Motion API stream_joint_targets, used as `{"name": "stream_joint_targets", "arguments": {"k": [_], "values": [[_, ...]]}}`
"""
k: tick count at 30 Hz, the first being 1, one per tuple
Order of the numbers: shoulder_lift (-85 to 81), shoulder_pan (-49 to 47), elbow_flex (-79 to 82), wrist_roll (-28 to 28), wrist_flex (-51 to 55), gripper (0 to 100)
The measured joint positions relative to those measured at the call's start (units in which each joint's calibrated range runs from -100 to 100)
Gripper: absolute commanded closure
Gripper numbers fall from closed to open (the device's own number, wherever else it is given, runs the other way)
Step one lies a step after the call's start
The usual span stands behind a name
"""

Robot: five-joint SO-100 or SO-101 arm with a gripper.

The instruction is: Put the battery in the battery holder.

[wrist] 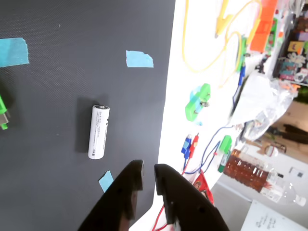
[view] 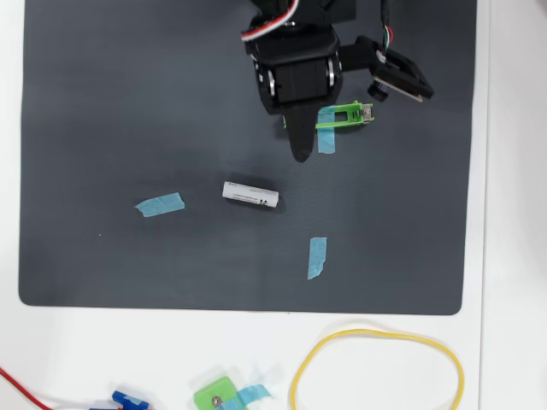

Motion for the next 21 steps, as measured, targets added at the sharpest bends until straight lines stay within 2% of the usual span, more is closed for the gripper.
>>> {"name": "stream_joint_targets", "arguments": {"k": [2, 4, 7, 16, 21], "values": [[14.0, 0.0, -5.3, -0.4, -5.2, 100], [28.3, 0.0, -11.8, -2.3, -6.0, 99], [41.2, 0.0, -17.1, -3.3, -6.1, 89], [43.1, 4.3, -25.7, -3.3, 2.7, 85], [44.1, 4.3, -30.5, -3.3, 11.8, 84]]}}
